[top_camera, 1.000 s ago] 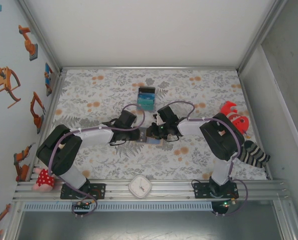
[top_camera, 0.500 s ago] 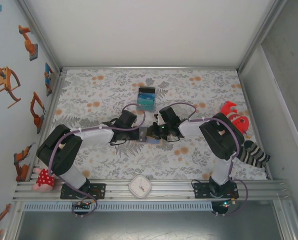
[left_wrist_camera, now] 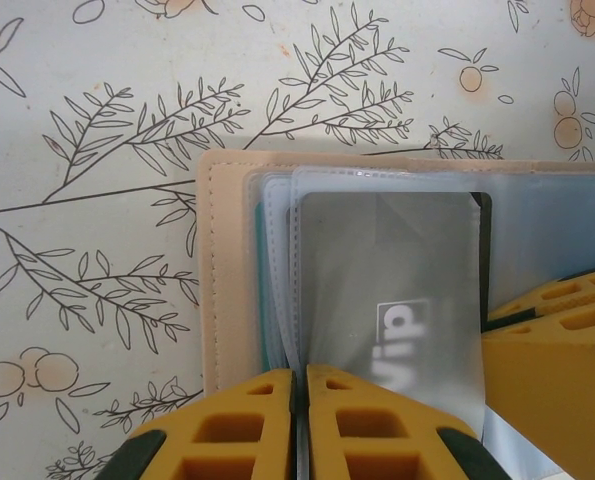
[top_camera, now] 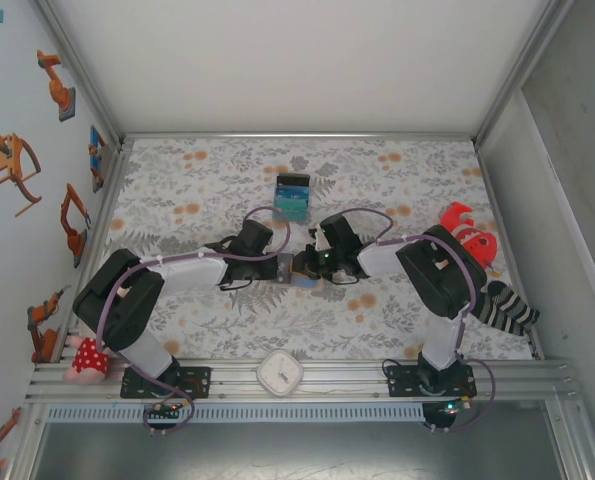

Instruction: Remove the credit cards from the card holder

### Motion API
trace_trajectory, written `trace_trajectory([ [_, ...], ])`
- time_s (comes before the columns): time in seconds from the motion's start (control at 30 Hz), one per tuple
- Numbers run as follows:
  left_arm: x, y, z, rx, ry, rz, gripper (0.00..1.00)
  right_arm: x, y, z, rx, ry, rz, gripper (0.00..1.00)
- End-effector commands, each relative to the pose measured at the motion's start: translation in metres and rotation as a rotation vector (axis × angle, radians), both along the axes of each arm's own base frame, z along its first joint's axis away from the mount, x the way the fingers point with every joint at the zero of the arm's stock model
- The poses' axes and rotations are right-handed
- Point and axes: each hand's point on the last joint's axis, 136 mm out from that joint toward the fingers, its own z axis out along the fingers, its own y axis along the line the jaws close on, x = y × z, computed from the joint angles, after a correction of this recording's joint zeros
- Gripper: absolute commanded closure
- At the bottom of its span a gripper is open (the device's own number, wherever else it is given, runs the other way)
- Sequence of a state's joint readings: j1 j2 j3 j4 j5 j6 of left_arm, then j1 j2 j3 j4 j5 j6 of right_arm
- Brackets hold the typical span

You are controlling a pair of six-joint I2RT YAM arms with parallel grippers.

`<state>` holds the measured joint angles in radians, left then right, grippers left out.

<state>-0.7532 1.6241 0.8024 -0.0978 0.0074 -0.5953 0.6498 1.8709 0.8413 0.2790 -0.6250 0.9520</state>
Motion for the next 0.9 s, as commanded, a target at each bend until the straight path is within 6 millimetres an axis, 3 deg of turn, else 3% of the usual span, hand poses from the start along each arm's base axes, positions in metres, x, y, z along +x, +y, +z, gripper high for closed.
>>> trace_trajectory([
  [0.0, -0.014, -0.003, -0.009, 0.021, 0.065, -0.018, 0.90, -0.003, 0.008, 0.024, 0.079, -0.037, 0.040, 0.88],
  [0.87, -0.015, 0.002, -0.007, 0.048, 0.070, -0.009, 0.91, 0.007, -0.003, 0.033, 0.028, -0.077, 0.021, 0.86],
])
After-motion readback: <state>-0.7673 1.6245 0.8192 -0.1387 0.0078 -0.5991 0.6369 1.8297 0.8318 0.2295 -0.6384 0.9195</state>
